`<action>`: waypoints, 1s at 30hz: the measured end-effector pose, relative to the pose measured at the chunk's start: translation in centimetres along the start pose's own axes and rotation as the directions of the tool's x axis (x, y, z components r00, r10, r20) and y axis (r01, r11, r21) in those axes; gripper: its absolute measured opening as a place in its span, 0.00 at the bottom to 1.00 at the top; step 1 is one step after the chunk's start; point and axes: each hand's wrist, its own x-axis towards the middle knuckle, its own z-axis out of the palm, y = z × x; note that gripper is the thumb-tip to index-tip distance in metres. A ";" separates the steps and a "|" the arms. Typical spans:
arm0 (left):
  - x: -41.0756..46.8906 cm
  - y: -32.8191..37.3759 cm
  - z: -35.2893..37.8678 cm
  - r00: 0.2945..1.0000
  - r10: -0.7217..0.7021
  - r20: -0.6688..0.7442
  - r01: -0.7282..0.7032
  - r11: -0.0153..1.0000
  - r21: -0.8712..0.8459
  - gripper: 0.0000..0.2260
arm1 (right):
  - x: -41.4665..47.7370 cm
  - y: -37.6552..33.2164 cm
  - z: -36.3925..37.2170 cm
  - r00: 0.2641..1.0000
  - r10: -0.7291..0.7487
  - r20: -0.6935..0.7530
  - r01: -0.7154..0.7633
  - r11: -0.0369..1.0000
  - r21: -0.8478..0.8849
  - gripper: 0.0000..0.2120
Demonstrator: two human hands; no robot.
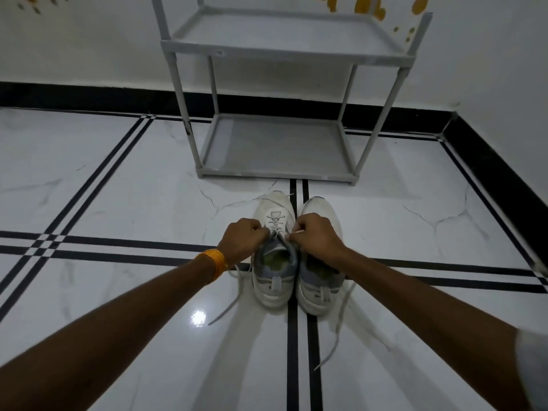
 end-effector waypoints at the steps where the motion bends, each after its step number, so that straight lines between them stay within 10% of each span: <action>1: 0.3 0.1 -0.2 0.999 -0.030 0.012 0.031 0.998 -0.054 0.16 | 0.1 0.0 -0.1 0.999 0.025 -0.023 -0.025 0.999 0.026 0.12; 7: 0.6 -0.4 0.7 0.974 -0.225 0.017 0.214 0.897 -0.388 0.13 | -0.1 0.4 0.7 0.975 0.215 -0.057 -0.204 0.966 0.159 0.24; 17: 0.6 -1.1 2.0 0.966 -0.240 -0.095 0.176 0.882 -0.438 0.13 | -0.3 0.6 1.5 0.971 0.188 -0.148 -0.183 0.982 0.050 0.23; 22: -0.5 -1.0 -0.5 0.997 -0.019 -0.077 0.013 0.997 -0.075 0.15 | -0.4 0.1 -0.7 0.999 0.040 -0.032 -0.045 0.986 -0.158 0.23; 26: -1.8 1.0 -5.7 0.987 0.150 -0.061 -0.123 0.940 0.319 0.17 | -0.4 -1.3 -6.2 0.944 -0.142 0.298 0.296 0.759 -0.579 0.22; 30: -3.3 4.9 -9.5 0.948 0.310 -0.067 -0.290 0.933 0.213 0.17 | 0.6 -4.5 -11.8 0.917 -0.230 0.326 0.383 0.734 -0.561 0.18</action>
